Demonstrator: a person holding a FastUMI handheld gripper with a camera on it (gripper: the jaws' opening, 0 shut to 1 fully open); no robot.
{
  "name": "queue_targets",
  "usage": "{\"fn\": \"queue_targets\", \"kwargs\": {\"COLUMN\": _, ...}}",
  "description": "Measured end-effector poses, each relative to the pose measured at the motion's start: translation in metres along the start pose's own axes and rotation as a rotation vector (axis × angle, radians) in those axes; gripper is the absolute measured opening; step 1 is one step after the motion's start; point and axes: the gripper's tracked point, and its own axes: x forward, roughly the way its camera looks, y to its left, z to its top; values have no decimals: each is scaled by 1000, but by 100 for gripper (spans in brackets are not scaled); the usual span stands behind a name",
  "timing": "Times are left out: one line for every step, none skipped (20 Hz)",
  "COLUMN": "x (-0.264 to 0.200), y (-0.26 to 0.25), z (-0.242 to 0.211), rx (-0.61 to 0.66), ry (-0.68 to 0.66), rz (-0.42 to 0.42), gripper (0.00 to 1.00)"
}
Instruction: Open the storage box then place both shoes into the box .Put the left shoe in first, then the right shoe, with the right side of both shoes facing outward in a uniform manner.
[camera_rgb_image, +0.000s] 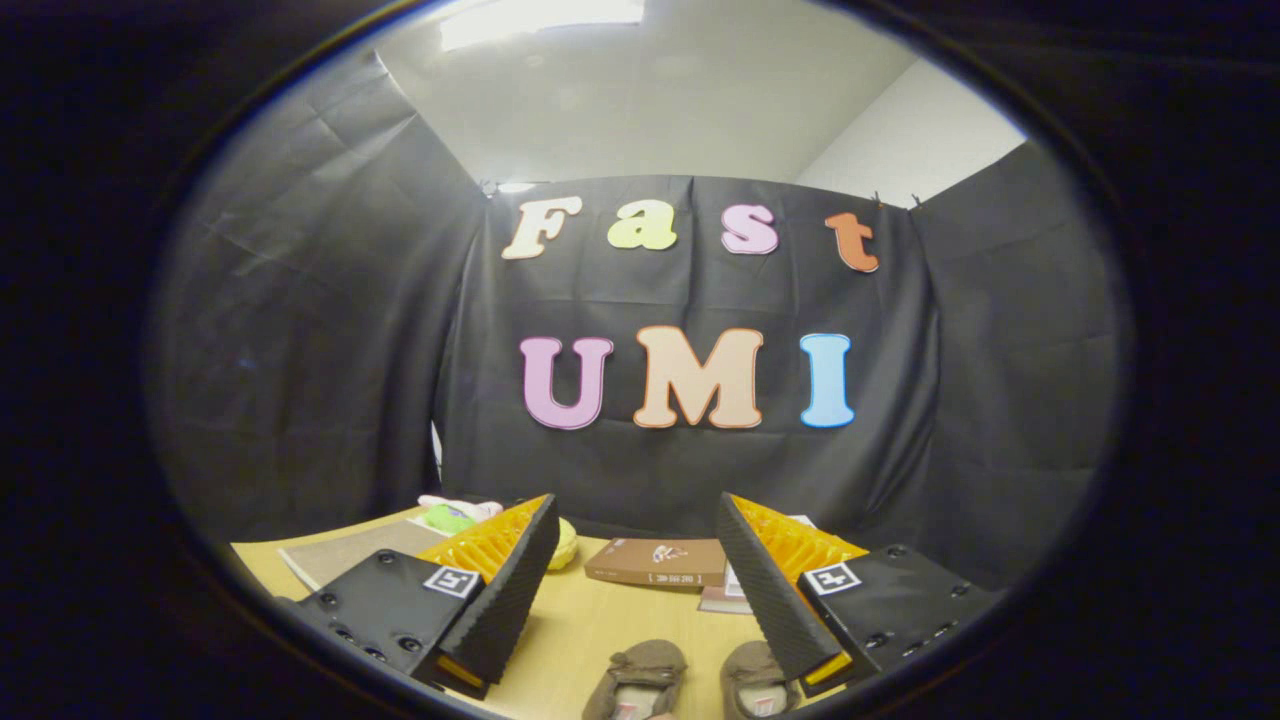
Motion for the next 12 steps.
{"fn": "queue_targets", "kwargs": {"x": 2, "y": 3, "z": -4, "rx": 9, "ry": 14, "rz": 16, "gripper": 100}}
{"fn": "queue_targets", "kwargs": {"x": 3, "y": 8, "z": -9, "rx": 25, "ry": 30, "rz": 36, "gripper": 100}}
{"fn": "queue_targets", "kwargs": {"x": 4, "y": 13, "z": -13, "rx": 37, "ry": 44, "rz": 57, "gripper": 100}}
{"fn": "queue_targets", "kwargs": {"x": 6, "y": 18, "z": -17, "rx": 49, "ry": 63, "rz": 81, "gripper": 100}}
{"fn": "queue_targets", "kwargs": {"x": 6, "y": 23, "z": -20, "rx": 60, "ry": 74, "rz": 102, "gripper": 100}}
{"fn": "queue_targets", "kwargs": {"x": 7, "y": 31, "z": -24, "rx": 81, "ry": 83, "rz": 130, "gripper": 100}}
{"fn": "queue_targets", "kwargs": {"x": 9, "y": 39, "z": -27, "rx": 113, "ry": 94, "rz": 157, "gripper": 100}}
{"fn": "queue_targets", "kwargs": {"x": 8, "y": 46, "z": -31, "rx": 146, "ry": 106, "rz": 179, "gripper": 100}}
{"fn": "queue_targets", "kwargs": {"x": 8, "y": 54, "z": -35, "rx": 182, "ry": 124, "rz": 201, "gripper": 100}}
{"fn": "queue_targets", "kwargs": {"x": 8, "y": 60, "z": -41, "rx": 208, "ry": 145, "rz": 216, "gripper": 100}}
{"fn": "queue_targets", "kwargs": {"x": 8, "y": 64, "z": -47, "rx": 223, "ry": 169, "rz": 229, "gripper": 100}}
{"fn": "queue_targets", "kwargs": {"x": 8, "y": 72, "z": -54, "rx": 240, "ry": 193, "rz": 248, "gripper": 100}}
